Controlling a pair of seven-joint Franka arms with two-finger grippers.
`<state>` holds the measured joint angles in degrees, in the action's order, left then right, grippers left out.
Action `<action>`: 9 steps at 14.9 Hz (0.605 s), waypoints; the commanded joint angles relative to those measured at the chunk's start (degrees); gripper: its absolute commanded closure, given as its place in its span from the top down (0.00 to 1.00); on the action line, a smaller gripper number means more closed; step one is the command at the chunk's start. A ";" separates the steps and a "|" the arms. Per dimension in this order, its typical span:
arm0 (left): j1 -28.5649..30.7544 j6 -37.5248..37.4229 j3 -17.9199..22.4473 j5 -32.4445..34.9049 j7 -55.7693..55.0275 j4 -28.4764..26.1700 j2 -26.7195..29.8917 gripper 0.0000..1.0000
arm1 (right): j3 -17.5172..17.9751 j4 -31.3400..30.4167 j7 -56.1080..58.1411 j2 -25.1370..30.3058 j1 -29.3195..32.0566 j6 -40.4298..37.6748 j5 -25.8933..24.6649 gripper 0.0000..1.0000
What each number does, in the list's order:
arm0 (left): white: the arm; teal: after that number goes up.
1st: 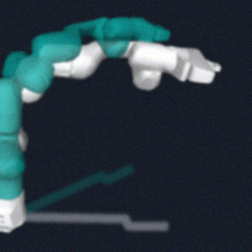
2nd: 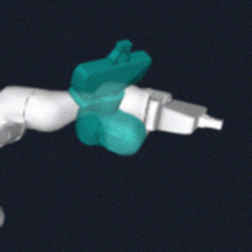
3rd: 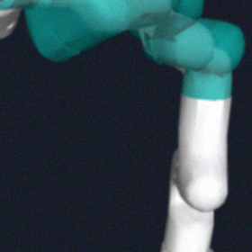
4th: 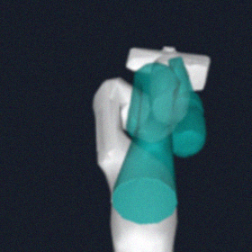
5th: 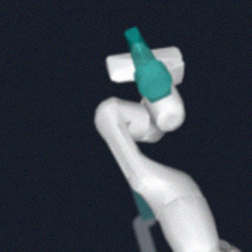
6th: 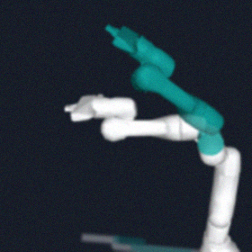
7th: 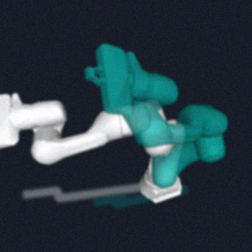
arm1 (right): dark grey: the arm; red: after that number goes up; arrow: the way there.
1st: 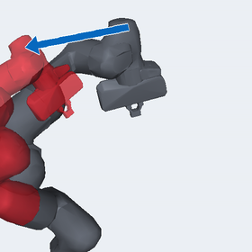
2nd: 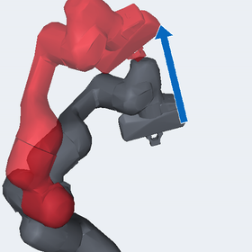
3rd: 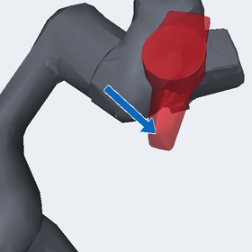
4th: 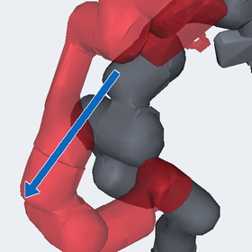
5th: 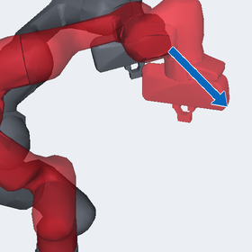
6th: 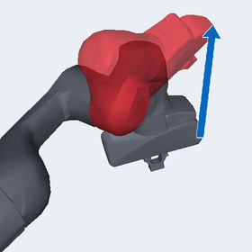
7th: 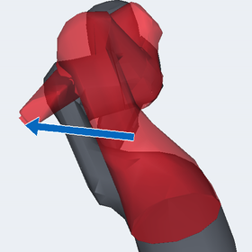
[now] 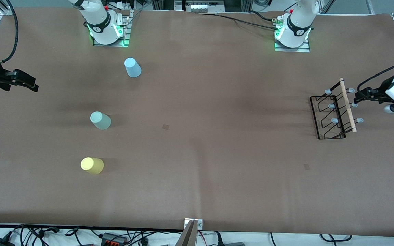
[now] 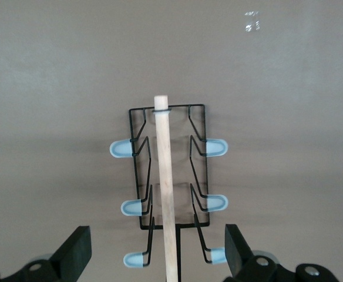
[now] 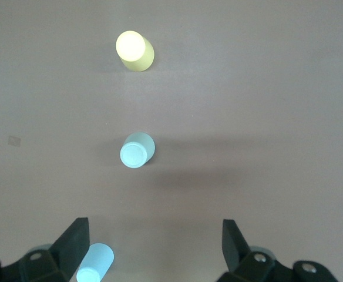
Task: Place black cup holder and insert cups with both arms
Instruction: 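Grasp the wooden dowel of the black wire rack with the left gripper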
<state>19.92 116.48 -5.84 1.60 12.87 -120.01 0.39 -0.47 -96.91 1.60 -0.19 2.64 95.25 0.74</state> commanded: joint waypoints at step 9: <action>1.52 9.02 -0.76 -0.90 7.78 -10.41 3.49 1.00 | 0.29 0.50 0.78 -0.34 0.35 -0.42 -0.83 1.00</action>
<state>20.83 124.25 -6.07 1.60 19.36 -128.61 2.63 -0.55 -96.91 1.60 -0.33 2.68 95.27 0.74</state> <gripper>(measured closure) 0.000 0.000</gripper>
